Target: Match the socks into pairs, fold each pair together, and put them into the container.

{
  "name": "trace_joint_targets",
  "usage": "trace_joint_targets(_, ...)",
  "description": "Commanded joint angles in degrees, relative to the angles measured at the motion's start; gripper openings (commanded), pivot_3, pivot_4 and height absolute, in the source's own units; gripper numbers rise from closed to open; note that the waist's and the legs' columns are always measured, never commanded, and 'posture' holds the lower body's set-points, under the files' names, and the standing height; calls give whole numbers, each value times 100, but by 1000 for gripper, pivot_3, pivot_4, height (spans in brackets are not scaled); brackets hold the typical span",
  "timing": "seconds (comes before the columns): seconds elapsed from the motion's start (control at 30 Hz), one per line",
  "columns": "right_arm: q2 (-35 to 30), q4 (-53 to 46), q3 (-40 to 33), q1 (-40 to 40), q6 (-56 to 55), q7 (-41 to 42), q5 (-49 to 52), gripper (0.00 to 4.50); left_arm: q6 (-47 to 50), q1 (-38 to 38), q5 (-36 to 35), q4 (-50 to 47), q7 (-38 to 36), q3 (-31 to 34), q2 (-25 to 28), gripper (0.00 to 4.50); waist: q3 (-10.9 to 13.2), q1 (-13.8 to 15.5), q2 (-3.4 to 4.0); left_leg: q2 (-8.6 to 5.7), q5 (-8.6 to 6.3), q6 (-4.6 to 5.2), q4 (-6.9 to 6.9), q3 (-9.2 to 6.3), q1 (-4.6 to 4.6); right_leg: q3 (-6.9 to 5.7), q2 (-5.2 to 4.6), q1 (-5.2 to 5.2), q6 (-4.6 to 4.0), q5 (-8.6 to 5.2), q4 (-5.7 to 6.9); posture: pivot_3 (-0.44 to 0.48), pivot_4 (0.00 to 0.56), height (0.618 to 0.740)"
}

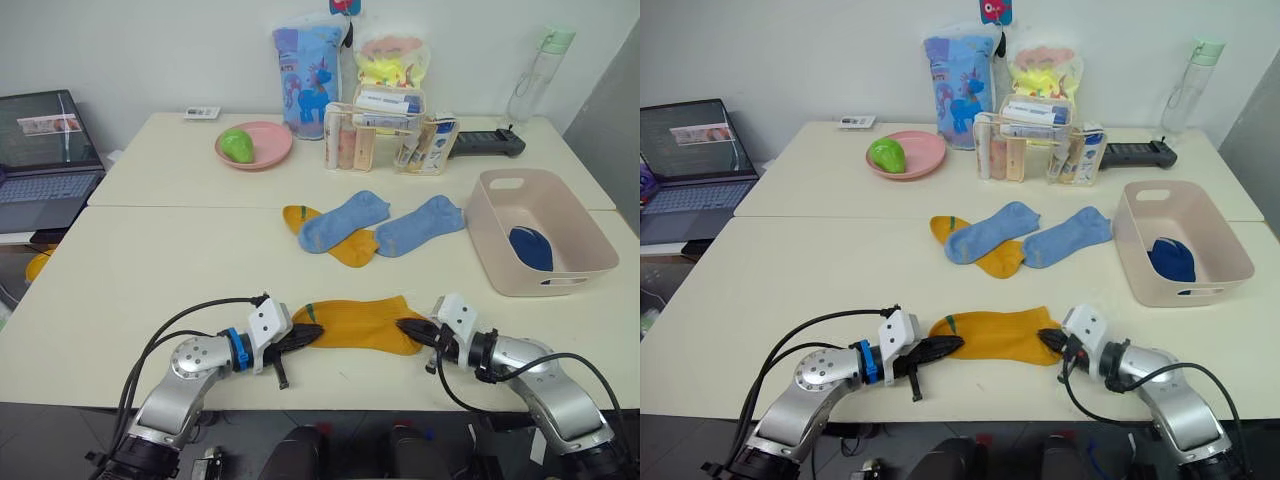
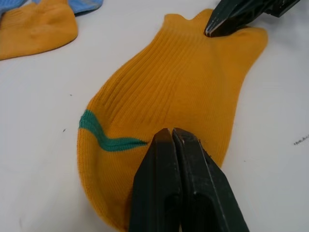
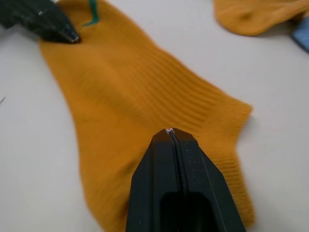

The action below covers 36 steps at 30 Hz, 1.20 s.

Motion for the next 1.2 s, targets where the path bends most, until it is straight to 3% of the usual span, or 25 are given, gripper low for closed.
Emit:
trace_joint_targets(0.03, 158, -38, -197, -238, -92, -131, 98, 0, 495, -291, -524, -211, 242, 326, -242, 38, 1, 0, -2, 0, 0, 0, 1, -1, 0, -1, 0, -1, 0, 0, 1, 0, 150, 740)
trace_joint_targets(0.63, 398, 832, -80, -479, -182, -365, -354, 0, 1556, -570, -717, 383, 895, 606, -681, 38, 0, -4, -2, -1, 2, -4, 2, 1, 3, 0, 0, 2, 0, 0, 1, 0, 150, 740)
trace_joint_targets(0.87, 535, 654, -274, -491, -217, -376, -78, 0, 1392, -436, -912, 5, 630, 744, -636, 38, 0, -9, -1, -1, 2, -4, 3, 2, 4, 1, 1, 2, 0, 0, 2, 0, 150, 740)
trace_joint_targets(0.97, 545, 399, -406, -411, -292, -334, 87, 0, 1268, -444, -874, -167, 693, 908, -550, 38, 1, -6, -2, -1, 2, -4, 3, 1, 2, 0, 1, 1, 0, 0, 2, 0, 150, 740)
trace_joint_targets(1.13, 655, -150, -1152, -356, -7, -938, 441, 0, 1460, -395, -1326, -617, 940, 1660, -378, 38, 1, -10, -2, 0, 2, -4, 2, 1, -2, 1, 0, -3, 0, 0, 1, 0, 150, 740)
trace_joint_targets(1.2, 640, -226, -1480, -492, 234, -1253, 496, 379, 1149, -427, -1136, -304, 1080, 1922, -286, 415, 1, -9, -1, 0, 2, -4, 2, 1, 1, 1, 1, -2, 0, 0, 2, 0, 150, 740)
